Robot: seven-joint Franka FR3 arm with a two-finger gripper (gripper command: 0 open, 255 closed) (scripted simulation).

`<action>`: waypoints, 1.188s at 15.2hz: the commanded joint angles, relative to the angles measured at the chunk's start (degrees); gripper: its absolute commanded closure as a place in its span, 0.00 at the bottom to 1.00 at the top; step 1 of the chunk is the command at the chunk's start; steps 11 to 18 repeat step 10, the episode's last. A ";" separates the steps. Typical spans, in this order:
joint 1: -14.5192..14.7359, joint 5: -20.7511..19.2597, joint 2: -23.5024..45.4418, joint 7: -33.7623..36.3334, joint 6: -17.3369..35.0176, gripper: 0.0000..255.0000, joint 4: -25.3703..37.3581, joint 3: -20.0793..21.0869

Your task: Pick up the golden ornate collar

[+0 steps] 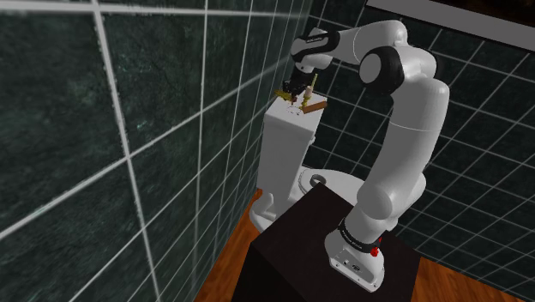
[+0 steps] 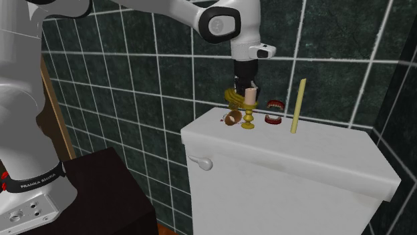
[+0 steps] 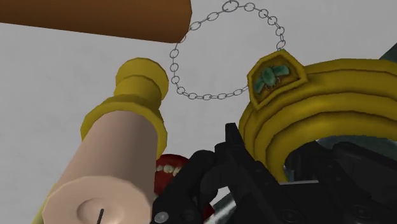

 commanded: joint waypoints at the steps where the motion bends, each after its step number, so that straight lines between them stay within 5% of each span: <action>1: -0.01 -0.19 -0.35 0.26 -1.63 1.00 1.47 -0.06; 8: -0.09 -0.86 -1.20 1.10 -6.61 1.00 5.69 -0.30; 18: -0.09 -0.87 -1.22 1.12 -6.72 1.00 5.78 -0.31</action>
